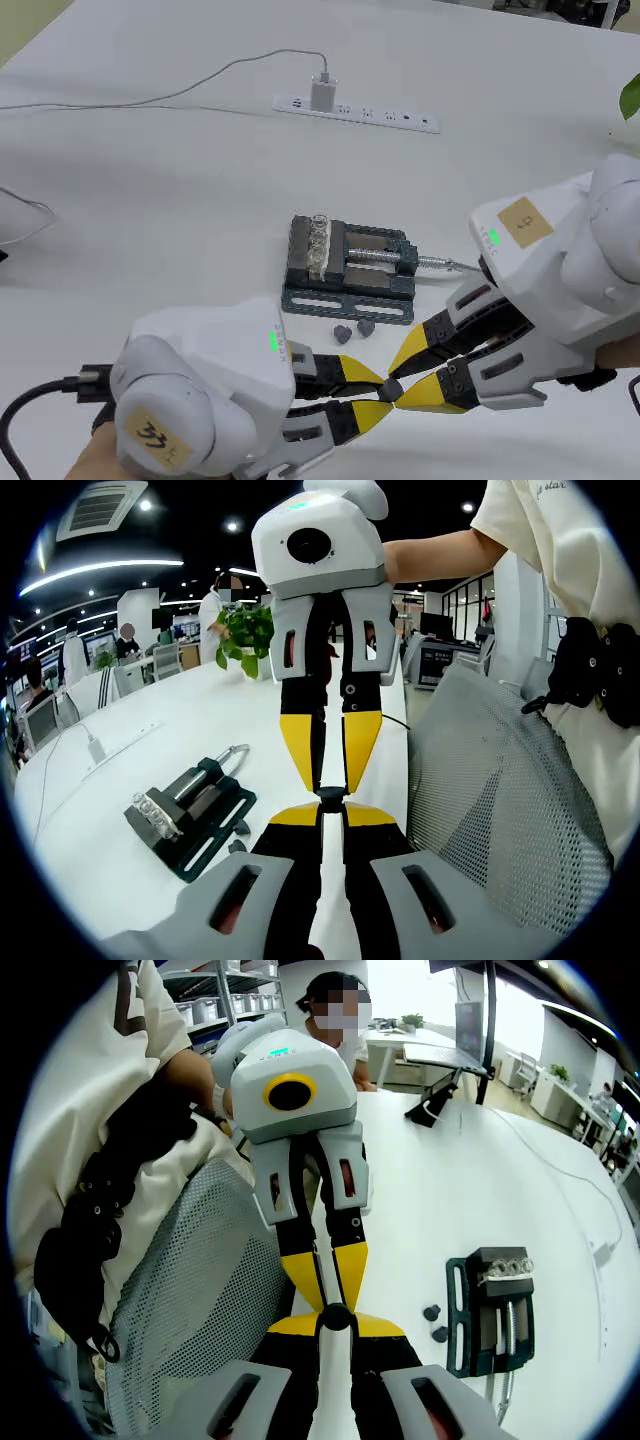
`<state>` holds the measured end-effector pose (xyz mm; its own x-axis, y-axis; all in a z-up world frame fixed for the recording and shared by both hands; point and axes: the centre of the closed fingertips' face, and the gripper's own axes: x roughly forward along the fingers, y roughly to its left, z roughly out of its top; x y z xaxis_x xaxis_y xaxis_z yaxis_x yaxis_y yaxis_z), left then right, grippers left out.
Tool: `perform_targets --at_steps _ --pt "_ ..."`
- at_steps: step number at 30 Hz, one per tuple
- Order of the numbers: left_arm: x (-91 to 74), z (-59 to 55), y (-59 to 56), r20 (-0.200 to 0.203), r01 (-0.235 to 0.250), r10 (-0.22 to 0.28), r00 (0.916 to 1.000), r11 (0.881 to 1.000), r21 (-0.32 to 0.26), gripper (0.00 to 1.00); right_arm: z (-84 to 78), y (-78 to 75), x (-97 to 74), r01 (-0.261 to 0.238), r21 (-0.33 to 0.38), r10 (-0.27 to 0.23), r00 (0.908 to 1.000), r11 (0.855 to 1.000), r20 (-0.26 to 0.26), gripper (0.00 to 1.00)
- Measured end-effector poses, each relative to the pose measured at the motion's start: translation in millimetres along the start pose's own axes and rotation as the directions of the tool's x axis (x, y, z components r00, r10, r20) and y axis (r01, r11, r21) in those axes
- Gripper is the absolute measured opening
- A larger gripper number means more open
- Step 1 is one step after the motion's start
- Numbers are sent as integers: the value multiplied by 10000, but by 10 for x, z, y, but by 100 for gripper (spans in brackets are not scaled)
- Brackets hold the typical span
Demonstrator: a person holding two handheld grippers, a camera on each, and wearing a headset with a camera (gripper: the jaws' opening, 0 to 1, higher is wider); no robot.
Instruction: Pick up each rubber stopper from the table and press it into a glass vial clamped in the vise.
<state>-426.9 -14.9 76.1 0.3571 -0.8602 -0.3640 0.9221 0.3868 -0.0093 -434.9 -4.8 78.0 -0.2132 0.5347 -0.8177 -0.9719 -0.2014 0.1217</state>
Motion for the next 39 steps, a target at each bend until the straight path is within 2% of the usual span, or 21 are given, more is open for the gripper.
perform_targets --at_steps 6,8,12,16,18,20,22,24,28,32,39 --pt "-7 -4 44 59 -123 125 9999 9997 -206 4 9 -37 1 38 102 -39 10000 9999 42 6" --pt "-5 -10 52 3 -175 175 9998 9996 -202 8 10 -72 -7 165 100 -165 9999 9998 37 6" --pt "-4 -36 82 -37 -335 334 9994 9990 -287 17 3 -138 -36 299 162 -299 9996 9994 8 6" --pt "-30 -67 182 -10 -869 871 9962 9939 -684 34 -22 -170 -48 400 155 -399 9992 9991 -77 6" --pt "-59 -86 248 -11 -1184 1187 9929 9897 -809 41 -32 -176 -50 407 188 -405 9991 9990 -118 6" --pt "-95 -116 317 -85 -1525 1524 9883 9835 -975 51 -41 -175 -46 381 204 -378 9991 9991 -166 6" --pt "-137 -131 404 -109 -1985 1985 9800 9747 -1032 63 -46 -176 -39 364 211 -360 9992 9991 -195 6" --pt "-170 -154 449 -165 -2182 2178 9759 9691 -1154 73 -47 -175 -33 336 219 -332 9992 9992 -211 6" --pt "-265 -186 588 -174 -2863 2868 9578 9473 -1441 90 -47 -183 -21 307 228 -302 9993 9993 -224 6" --pt "-336 -209 671 -169 -3192 3208 9470 9340 -1607 99 -57 -212 -19 314 229 -309 9992 9992 -253 6" --pt "-388 -253 705 -309 -3343 3340 9421 9276 -1668 99 -69 -293 -23 344 155 -338 9987 9993 -376 5"
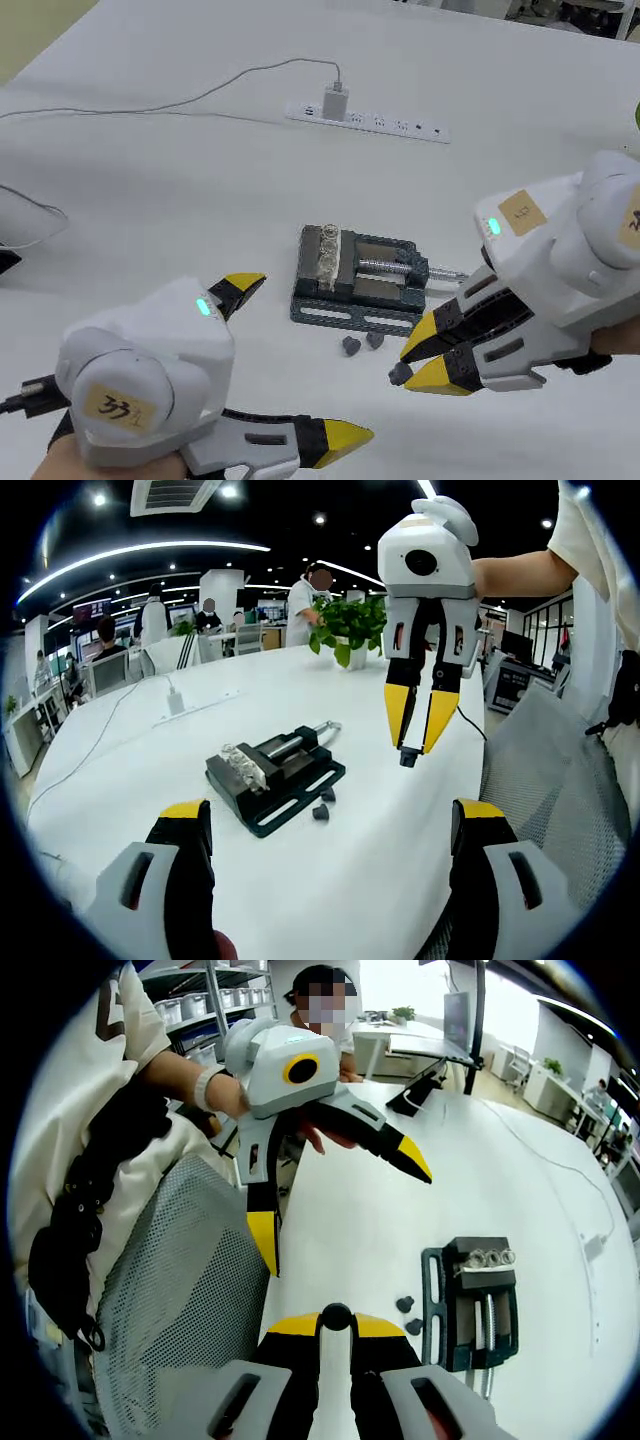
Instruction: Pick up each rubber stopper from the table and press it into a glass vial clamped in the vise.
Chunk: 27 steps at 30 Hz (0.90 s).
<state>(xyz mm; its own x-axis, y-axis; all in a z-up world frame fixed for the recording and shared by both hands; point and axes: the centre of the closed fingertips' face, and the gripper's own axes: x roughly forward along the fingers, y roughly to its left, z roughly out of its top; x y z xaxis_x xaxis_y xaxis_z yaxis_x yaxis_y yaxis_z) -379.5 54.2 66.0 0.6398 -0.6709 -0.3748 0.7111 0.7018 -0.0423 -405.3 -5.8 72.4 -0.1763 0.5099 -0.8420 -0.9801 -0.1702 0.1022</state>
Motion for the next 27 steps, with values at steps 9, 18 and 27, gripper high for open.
perform_targets --at_steps 9,18,27 --pt "-57 -105 78 -259 -259 253 9993 9994 -209 99 48 -227 -12 99 -311 -106 9997 9995 -222 5" --pt "-119 -140 173 -268 -570 559 9981 9976 -403 99 73 -633 -43 341 -649 -384 9971 9973 -652 5" --pt "-145 -170 232 -300 -795 779 9965 9951 -590 99 109 -949 -27 438 -1038 -559 9917 9936 -1158 5"
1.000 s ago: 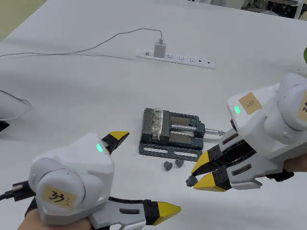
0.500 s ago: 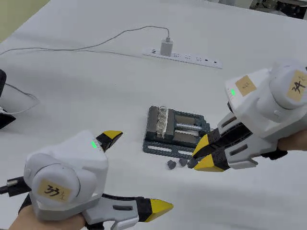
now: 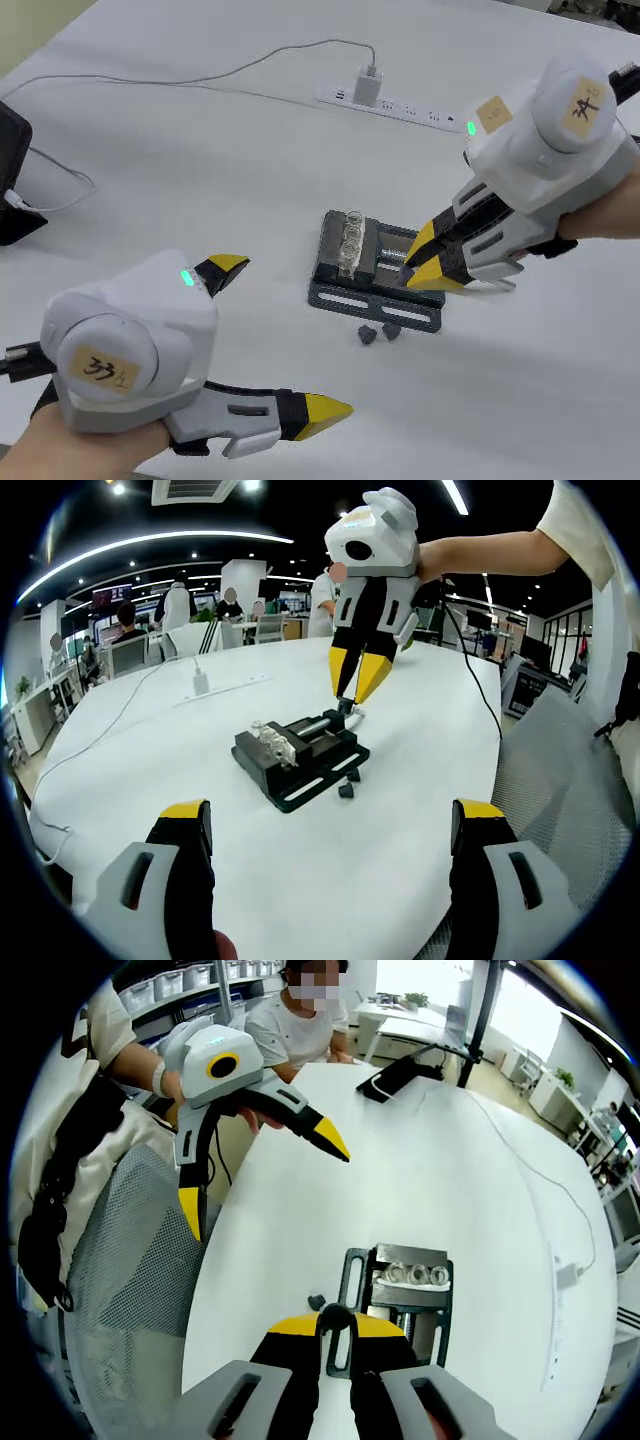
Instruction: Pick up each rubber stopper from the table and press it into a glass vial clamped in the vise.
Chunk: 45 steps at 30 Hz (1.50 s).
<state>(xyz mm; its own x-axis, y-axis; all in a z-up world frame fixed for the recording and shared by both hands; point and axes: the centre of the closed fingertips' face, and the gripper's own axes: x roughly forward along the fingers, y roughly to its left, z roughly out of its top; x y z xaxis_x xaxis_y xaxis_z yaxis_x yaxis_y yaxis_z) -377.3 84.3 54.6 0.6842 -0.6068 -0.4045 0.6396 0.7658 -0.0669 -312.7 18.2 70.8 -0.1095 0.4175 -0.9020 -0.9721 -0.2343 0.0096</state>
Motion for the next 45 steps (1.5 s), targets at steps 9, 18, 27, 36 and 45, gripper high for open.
perform_targets --at_steps 9,18,27,36,45 --pt "4 -20 37 -22 -83 83 10000 9999 -127 98 28 -338 37 21 -553 -56 9980 9985 -631 5" --pt "31 -41 59 -73 -131 130 9999 9996 -232 98 80 -577 95 -123 -1190 -23 9925 9928 -1220 5" --pt "36 -52 69 -67 -139 137 9999 9995 -298 97 90 -751 166 -230 -1709 -71 9848 9850 -1734 5" --pt "34 -85 87 -135 -151 146 9998 9991 -386 97 95 -874 269 -378 -2179 -96 9771 9752 -2127 5" --pt "32 -117 82 -157 -202 194 9997 9984 -520 97 91 -911 349 -526 -2479 -64 9728 9674 -2315 5"
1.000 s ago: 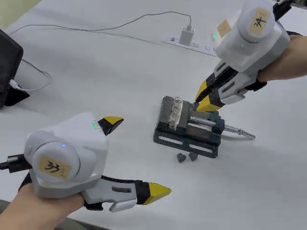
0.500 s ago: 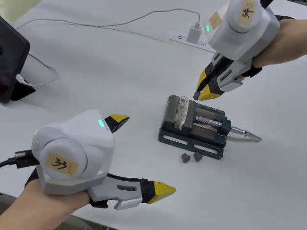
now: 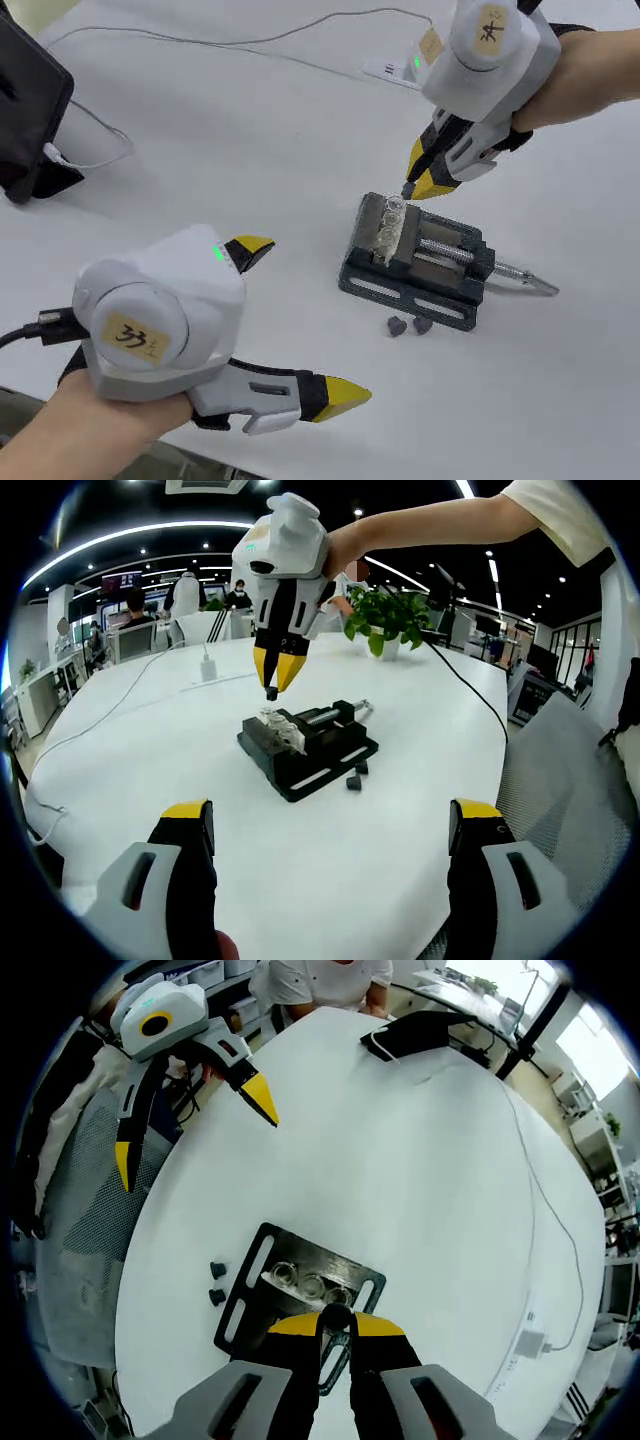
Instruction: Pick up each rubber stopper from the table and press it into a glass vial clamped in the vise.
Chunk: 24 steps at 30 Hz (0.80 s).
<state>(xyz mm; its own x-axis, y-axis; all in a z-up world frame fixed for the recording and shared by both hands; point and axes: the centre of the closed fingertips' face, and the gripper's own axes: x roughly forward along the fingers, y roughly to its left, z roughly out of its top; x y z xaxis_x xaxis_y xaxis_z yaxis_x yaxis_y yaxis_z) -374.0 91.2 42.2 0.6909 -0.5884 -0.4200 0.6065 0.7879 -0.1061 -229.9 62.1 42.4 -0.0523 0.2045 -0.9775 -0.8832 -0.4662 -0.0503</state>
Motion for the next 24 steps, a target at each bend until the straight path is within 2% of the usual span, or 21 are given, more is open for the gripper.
perform_targets --at_steps 22,24 --pt "1 -49 15 -46 -17 16 10000 9998 -223 96 41 15 121 -197 -49 196 9998 9998 -107 5" --pt "3 -47 20 -41 -34 33 10000 9997 -226 96 27 5 143 -186 -200 181 9995 9996 -252 5"
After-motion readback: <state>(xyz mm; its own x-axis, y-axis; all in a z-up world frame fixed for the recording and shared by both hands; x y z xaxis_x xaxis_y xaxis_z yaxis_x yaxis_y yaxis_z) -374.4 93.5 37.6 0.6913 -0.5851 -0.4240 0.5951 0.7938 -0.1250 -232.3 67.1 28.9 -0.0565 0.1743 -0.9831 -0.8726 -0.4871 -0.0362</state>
